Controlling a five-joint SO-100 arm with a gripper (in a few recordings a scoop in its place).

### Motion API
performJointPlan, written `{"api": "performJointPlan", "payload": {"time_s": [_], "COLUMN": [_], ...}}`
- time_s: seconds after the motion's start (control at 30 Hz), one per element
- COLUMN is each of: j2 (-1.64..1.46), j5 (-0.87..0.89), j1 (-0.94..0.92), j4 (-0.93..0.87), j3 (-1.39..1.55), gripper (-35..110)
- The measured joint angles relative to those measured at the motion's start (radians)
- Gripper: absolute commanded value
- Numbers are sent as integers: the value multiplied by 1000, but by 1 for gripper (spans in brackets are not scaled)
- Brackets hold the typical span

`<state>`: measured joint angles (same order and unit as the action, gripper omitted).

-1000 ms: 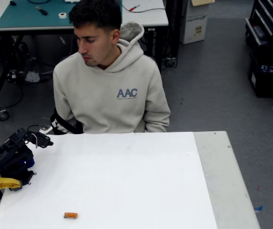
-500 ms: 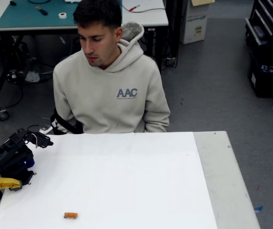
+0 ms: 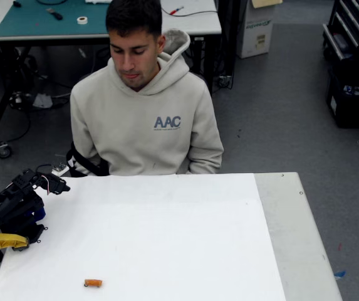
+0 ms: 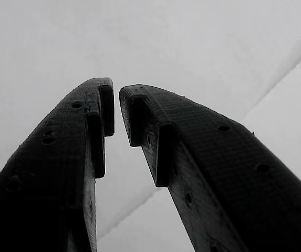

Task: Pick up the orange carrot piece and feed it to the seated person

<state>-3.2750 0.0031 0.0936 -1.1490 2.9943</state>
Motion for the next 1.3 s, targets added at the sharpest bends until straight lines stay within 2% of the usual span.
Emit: {"api": "performJointPlan", "payload": {"time_s": [1.3], "j2": [9], "j5": [0], "j1": [-2], "j4": [0], "j3": [-15], "gripper": [-2]}}
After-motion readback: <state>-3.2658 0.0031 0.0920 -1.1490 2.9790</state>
